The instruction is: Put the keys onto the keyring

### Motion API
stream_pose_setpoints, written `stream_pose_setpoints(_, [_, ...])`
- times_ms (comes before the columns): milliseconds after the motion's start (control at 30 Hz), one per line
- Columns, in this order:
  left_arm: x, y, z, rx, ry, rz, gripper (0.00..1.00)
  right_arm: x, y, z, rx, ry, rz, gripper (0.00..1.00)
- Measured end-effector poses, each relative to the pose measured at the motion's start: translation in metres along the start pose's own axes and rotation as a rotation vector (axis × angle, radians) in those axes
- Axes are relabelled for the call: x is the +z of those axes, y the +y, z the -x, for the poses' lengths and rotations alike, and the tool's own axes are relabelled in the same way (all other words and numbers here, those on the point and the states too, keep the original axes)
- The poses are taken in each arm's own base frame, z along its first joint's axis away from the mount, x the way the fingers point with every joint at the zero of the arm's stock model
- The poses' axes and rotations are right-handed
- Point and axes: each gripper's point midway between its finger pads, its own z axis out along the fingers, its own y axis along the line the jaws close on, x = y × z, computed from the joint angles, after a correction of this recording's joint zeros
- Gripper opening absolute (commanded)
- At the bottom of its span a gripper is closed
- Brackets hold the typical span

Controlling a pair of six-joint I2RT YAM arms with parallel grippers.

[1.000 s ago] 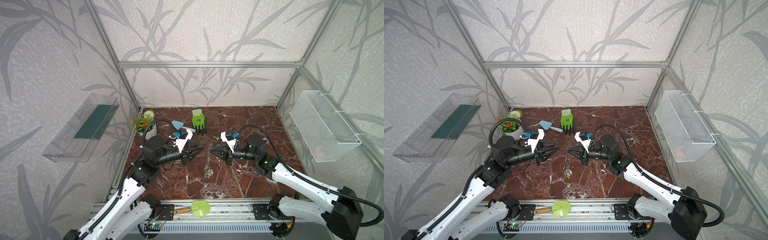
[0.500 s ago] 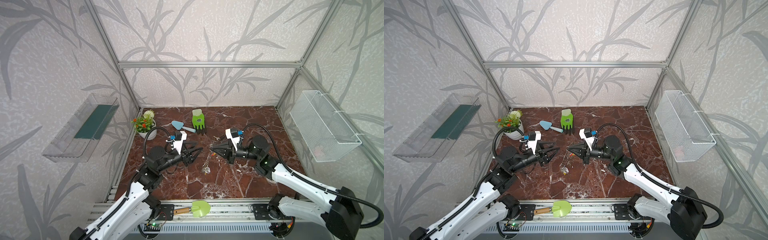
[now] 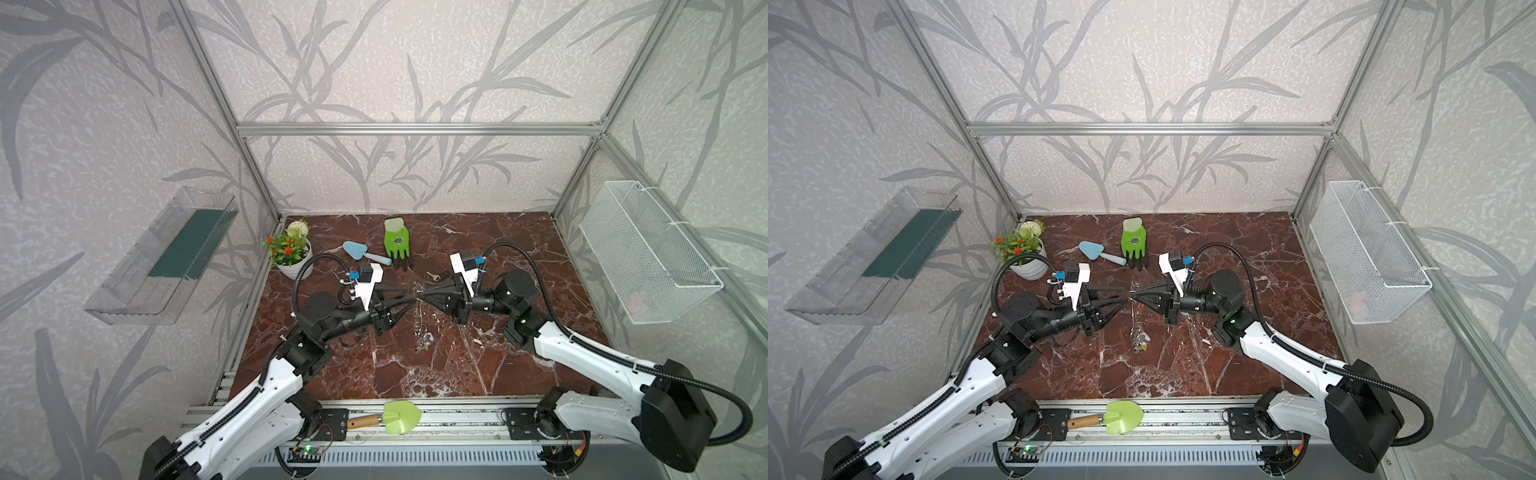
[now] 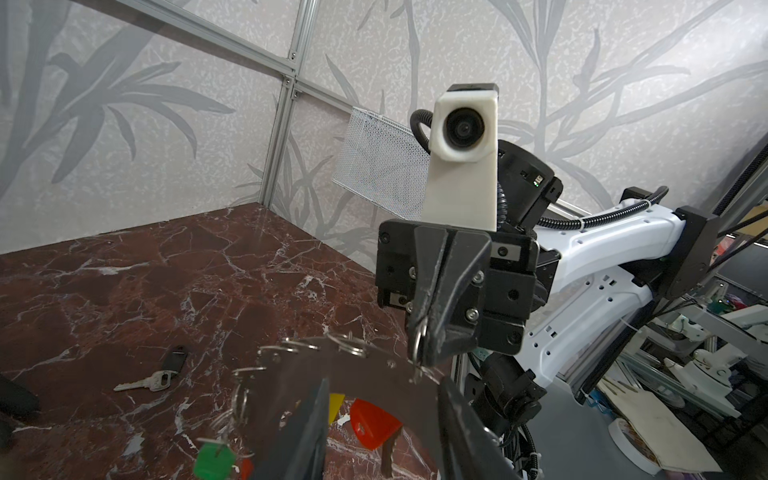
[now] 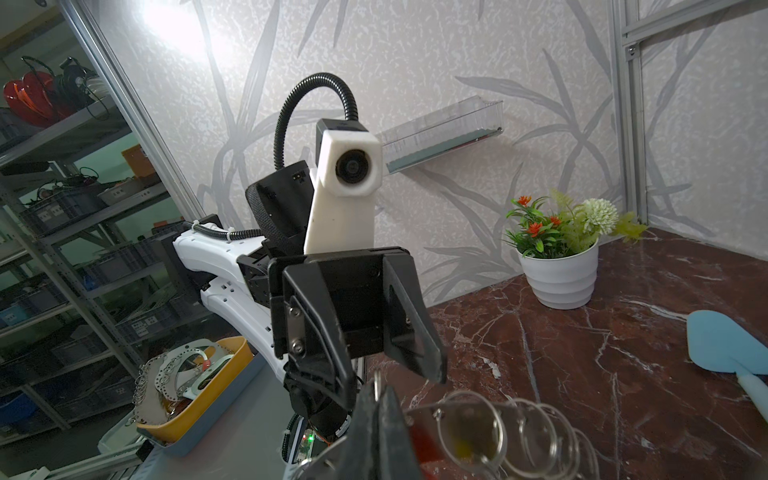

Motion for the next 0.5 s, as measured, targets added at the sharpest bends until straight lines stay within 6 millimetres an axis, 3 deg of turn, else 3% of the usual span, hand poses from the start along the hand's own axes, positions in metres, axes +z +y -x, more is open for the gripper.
stream_pose_setpoints(300, [0.010,-0.004,-0.014,0.001,0.040,-0.022,0.35,0.000,0.001,0.001,0.007,-0.002,0.008,0.00])
stream_pose_setpoints(500, [0.008,-0.005,-0.005,0.015,0.006,-0.006,0.30,0.001,0.001,0.000,0.005,-0.002,0.013,0.00])
